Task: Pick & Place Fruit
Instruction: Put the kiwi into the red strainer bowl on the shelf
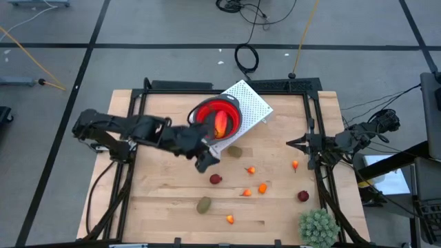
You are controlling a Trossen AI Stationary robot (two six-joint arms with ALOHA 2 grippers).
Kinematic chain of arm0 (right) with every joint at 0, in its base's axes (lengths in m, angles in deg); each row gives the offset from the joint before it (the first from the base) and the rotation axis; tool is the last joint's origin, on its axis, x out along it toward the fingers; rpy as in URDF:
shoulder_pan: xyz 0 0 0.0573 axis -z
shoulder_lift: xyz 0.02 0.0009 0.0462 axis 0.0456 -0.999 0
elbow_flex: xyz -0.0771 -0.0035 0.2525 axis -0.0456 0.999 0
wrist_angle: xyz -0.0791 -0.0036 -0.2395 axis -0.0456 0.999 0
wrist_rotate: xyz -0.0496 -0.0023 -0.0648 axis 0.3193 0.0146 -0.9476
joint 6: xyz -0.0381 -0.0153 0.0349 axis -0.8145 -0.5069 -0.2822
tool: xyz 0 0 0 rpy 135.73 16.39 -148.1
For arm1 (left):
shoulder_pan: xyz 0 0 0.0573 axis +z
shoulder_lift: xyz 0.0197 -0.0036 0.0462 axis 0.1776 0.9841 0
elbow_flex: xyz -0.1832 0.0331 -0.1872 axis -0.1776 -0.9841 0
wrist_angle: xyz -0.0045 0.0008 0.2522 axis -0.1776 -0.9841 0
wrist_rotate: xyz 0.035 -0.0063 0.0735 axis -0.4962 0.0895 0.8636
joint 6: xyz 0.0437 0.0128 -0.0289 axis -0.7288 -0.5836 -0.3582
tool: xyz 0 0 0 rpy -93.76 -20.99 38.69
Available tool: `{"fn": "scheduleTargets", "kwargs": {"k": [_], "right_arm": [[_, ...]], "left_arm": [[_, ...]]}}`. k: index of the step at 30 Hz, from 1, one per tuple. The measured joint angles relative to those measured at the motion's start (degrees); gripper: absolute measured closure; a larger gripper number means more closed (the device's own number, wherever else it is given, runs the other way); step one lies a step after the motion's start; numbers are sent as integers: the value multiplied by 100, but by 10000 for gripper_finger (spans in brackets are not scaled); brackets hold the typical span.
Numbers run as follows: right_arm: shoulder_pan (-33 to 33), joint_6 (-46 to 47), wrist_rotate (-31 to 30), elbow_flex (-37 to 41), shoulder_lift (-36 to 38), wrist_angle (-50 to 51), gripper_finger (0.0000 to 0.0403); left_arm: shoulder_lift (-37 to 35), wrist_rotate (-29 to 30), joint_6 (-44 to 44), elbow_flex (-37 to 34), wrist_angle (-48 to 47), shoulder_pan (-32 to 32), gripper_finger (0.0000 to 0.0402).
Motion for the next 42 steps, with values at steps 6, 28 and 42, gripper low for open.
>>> {"fn": "scheduleTargets", "kwargs": {"k": [6,28,42], "right_arm": [[1,0,0,0,0,13,399],[1,-173,2,0,-2,31,399],[0,-173,2,0,-2,29,399]], "left_arm": [[51,371,571,0,2,-590,45],[1499,98,1907,0,14,-1331,12],[2494,-974,1856,-4,-732,-1399,3]]}}
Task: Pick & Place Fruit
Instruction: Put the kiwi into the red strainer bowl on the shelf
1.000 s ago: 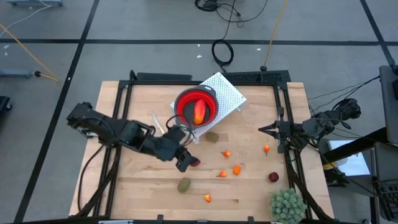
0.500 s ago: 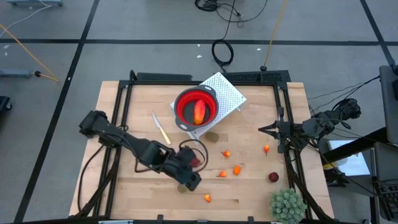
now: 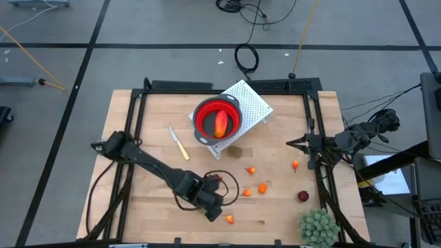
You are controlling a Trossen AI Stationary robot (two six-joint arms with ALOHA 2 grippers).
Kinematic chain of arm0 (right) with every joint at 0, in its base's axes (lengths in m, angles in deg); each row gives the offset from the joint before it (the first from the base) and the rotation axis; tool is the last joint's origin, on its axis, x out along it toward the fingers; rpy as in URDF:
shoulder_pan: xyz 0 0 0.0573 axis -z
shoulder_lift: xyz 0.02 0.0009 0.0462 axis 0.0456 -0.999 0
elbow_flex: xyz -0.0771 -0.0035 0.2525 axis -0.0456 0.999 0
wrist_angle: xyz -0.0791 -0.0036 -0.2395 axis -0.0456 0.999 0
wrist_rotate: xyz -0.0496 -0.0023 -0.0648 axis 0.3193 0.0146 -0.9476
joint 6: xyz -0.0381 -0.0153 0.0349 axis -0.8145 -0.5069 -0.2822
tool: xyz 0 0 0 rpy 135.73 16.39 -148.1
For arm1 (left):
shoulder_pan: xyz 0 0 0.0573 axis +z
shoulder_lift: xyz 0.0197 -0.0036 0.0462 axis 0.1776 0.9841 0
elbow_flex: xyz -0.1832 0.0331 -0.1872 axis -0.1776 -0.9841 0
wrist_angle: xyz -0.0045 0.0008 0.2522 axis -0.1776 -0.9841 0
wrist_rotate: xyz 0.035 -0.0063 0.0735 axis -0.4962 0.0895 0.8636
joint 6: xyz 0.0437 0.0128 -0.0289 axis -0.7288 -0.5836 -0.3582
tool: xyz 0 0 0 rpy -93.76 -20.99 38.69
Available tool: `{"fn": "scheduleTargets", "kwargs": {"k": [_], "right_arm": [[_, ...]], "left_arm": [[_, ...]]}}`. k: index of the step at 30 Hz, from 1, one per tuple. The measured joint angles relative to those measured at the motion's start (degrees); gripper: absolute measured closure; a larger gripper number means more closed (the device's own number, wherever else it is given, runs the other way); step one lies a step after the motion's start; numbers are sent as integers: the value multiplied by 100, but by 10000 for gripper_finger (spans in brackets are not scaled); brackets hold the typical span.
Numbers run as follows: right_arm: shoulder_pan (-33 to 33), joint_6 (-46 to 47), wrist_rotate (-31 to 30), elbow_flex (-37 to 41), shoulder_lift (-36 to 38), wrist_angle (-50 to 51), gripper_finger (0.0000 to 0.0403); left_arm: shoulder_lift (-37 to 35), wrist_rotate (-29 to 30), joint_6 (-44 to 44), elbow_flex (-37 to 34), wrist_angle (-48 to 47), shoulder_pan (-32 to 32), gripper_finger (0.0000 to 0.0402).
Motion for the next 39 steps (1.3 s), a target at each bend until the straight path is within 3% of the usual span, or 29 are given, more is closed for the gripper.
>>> {"fn": "scheduleTargets", "kwargs": {"k": [9,39], "right_arm": [[0,2,0,0,0,-1,399],[0,2,0,0,2,6,399]], "left_arm": [[377,34,277,0,-151,-52,4],[560,793,549,-55,-363,-302,5]]}}
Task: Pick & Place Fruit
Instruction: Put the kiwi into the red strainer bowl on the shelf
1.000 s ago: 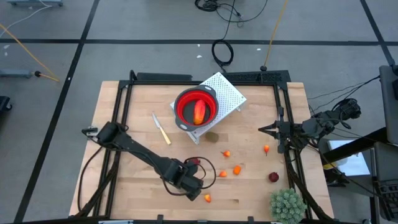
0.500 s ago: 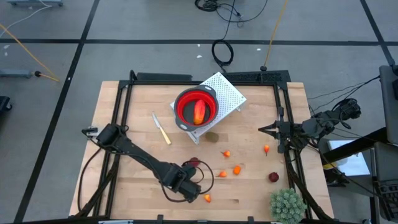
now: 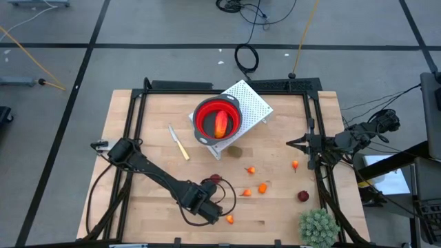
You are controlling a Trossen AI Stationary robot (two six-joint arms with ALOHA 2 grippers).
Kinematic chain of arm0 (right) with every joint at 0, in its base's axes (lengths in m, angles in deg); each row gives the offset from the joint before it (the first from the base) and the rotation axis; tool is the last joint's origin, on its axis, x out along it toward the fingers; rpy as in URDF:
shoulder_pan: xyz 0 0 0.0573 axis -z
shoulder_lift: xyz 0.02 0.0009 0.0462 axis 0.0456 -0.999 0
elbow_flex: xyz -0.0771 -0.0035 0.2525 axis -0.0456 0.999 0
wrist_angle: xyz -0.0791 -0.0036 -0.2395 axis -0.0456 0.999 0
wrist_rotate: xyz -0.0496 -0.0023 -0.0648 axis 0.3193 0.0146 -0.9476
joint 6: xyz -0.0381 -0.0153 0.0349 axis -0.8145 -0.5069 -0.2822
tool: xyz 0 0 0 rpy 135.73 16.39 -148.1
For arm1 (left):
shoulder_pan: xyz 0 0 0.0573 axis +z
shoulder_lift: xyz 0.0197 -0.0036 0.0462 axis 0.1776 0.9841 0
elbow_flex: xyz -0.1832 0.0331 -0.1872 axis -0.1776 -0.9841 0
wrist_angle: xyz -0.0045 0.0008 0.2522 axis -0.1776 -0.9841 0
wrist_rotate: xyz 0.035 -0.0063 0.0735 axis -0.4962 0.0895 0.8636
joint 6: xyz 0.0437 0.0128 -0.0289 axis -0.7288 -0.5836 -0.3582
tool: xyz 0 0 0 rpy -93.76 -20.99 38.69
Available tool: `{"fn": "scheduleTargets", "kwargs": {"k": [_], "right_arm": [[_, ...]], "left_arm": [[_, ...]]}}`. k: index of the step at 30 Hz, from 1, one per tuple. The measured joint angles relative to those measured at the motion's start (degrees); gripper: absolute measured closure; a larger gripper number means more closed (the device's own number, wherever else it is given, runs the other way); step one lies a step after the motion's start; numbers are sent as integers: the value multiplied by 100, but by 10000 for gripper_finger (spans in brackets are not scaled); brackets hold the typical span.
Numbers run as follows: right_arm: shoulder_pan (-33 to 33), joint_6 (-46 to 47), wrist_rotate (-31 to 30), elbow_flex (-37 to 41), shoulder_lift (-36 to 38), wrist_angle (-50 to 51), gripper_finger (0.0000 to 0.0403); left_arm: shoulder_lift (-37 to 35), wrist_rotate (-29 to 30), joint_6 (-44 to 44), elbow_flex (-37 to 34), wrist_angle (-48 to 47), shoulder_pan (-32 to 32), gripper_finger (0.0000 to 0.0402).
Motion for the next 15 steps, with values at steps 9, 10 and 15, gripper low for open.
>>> {"fn": "scheduleTargets", "kwargs": {"k": [9,10,15], "right_arm": [[-1,0,0,0,0,5,399],[-1,0,0,0,0,9,399],[2,0,0,0,0,60,399]], "left_arm": [[9,-224,114,-284,98,0,5],[9,-319,124,-330,106,0,5],[11,-508,245,-522,156,-2,5]]}}
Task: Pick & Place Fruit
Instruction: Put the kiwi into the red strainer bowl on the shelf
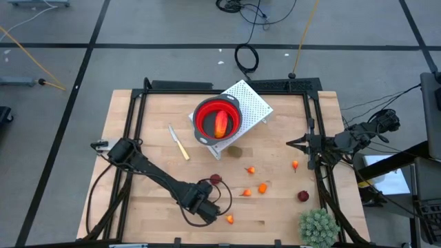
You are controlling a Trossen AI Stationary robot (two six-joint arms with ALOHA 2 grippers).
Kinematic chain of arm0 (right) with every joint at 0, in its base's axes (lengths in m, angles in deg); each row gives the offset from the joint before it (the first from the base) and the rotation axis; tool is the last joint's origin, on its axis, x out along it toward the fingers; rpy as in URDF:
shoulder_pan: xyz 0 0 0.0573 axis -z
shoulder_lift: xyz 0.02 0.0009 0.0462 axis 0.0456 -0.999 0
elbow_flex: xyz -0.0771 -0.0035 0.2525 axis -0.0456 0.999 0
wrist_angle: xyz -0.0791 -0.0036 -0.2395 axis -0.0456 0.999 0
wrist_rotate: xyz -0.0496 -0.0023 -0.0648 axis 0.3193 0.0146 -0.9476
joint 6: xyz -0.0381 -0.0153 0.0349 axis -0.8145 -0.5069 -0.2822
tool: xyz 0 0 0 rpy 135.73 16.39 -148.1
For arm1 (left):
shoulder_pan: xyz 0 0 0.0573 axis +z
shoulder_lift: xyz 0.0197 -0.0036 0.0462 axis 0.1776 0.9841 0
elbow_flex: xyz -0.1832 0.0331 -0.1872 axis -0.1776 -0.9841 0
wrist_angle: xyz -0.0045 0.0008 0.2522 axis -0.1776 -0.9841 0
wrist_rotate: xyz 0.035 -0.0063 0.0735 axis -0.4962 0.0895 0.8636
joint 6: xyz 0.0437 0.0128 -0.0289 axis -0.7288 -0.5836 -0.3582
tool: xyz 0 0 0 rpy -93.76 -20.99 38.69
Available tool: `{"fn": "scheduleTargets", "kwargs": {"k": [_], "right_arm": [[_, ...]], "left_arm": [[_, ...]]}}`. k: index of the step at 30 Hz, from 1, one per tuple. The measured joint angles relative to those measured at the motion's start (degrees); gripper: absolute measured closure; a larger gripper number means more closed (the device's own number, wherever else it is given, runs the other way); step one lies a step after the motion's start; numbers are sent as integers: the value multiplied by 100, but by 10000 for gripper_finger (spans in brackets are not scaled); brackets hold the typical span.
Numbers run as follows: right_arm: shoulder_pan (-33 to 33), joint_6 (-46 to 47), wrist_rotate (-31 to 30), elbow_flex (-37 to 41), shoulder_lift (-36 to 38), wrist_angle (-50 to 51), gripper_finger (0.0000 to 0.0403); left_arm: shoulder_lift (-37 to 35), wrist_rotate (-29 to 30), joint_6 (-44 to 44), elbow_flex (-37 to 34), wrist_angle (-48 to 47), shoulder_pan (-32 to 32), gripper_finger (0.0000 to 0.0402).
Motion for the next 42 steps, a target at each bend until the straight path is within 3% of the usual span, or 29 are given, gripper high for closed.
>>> {"fn": "scheduleTargets", "kwargs": {"k": [8,21,33,39,42], "right_arm": [[0,1,0,0,0,8,399],[-1,2,0,0,0,-3,399],[-1,66,0,0,0,-8,399],[0,66,-2,0,0,-25,399],[-2,66,-2,0,0,-25,399]], "left_arm": [[-2,6,-22,-352,836,15,5],[-2,-11,-96,-549,945,13,11],[-2,4,-182,-549,946,20,155],[-9,-47,-223,-549,946,41,207],[-53,-434,-383,-549,916,90,221]]}}
